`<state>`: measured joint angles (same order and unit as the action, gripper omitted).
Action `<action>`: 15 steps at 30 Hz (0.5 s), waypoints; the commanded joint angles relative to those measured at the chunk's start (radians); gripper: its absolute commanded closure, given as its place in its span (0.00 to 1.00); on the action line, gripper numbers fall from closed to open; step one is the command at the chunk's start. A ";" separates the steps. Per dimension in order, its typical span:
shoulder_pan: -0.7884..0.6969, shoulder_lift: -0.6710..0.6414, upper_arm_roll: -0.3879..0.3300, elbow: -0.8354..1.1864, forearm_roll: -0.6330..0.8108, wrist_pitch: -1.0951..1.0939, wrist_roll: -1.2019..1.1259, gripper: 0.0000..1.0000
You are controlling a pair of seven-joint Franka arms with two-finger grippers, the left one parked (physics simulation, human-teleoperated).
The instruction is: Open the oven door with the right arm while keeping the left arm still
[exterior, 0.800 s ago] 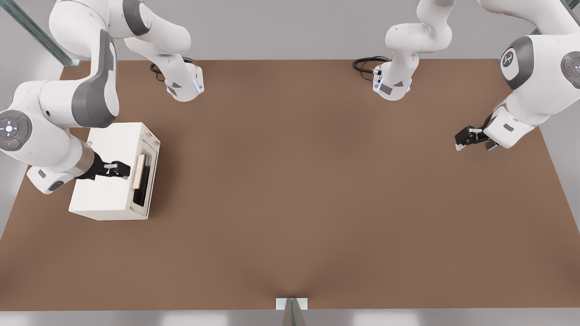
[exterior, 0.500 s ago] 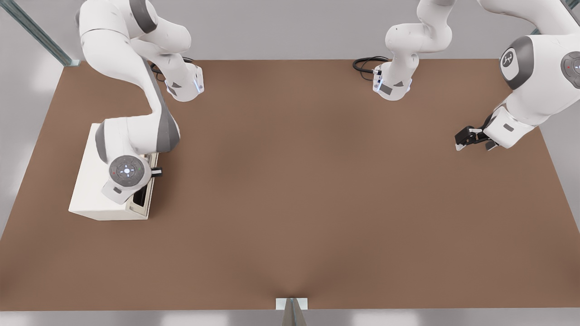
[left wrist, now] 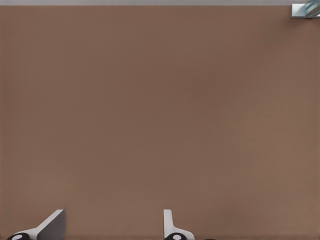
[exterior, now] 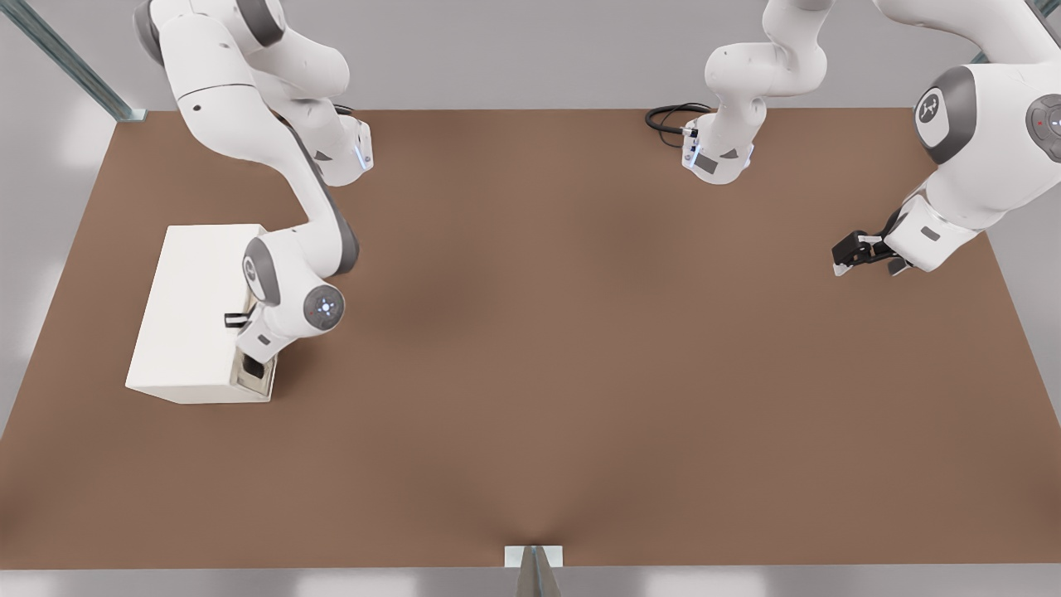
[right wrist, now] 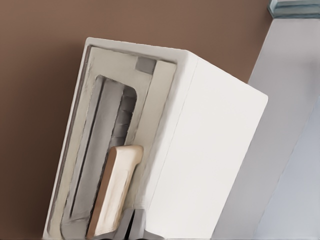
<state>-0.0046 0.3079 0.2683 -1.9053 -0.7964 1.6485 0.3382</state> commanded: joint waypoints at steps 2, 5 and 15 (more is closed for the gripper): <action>-0.017 -0.047 0.000 -0.095 -0.026 0.157 0.294 1.00; -0.017 -0.056 0.002 -0.135 -0.030 0.182 0.340 1.00; -0.020 -0.056 0.003 -0.152 -0.066 0.186 0.346 1.00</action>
<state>-0.0244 0.2526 0.2719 -2.0578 -0.8538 1.8162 0.5306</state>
